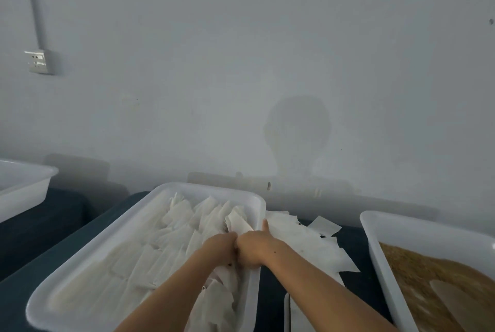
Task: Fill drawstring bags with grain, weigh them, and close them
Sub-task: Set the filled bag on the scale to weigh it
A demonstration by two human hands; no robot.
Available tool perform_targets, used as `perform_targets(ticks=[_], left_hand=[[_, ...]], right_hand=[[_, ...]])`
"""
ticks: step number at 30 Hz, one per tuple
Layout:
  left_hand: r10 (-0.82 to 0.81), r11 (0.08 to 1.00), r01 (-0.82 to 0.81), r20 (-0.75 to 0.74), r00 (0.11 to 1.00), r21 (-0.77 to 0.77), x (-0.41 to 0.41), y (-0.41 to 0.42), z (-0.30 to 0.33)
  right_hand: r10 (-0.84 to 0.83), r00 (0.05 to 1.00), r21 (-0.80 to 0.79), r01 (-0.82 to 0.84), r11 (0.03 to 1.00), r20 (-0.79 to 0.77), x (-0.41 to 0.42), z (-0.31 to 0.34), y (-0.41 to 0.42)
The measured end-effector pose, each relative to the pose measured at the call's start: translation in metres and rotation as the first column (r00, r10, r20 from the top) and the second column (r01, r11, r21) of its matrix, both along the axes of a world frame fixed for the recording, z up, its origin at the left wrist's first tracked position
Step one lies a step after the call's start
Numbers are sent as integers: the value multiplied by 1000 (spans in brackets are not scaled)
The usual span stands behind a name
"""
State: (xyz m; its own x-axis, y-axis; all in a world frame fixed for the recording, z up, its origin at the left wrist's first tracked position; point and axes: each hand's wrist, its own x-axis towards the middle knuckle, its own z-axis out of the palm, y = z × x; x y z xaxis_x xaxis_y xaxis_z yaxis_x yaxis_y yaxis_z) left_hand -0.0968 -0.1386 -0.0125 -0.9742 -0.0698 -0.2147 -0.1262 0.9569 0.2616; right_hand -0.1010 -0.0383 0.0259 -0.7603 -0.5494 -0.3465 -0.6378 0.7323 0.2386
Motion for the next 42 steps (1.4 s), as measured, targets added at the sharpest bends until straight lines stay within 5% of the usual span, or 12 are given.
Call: perform_targets(ticks=[6,8,10,13,17,23,33,42], left_hand=[[6,991,-17,-83,997,-136,-10,2,-15],[15,988,-31,-108,994,-152,-12,0,-17],[40,994,-57,-161,986,-97,-11,-6,-16],[162,981,-114,-335,928,157,-8,-16,-14],[313,930,-149,-512,800,335,-4,-8,4],[299,905,-72,-506,809,419,-8,24,24],[312,868,-70,-429,848,492,-11,38,11],[310,830,1,-462,831,558,-4,46,25]], right_hand=[[-38,999,324,34,945,6,-2,0,-11],[14,1000,124,-14,992,4,0,-2,-4],[20,999,-320,-4,947,49,5,-4,13],[-31,999,-800,53,597,43,5,-8,45],[-354,929,-908,235,346,105,-13,-15,89],[-669,696,-630,648,428,261,-34,-43,140],[-682,698,-562,661,497,218,-40,-64,134],[-493,836,-851,427,306,243,-25,-6,155]])
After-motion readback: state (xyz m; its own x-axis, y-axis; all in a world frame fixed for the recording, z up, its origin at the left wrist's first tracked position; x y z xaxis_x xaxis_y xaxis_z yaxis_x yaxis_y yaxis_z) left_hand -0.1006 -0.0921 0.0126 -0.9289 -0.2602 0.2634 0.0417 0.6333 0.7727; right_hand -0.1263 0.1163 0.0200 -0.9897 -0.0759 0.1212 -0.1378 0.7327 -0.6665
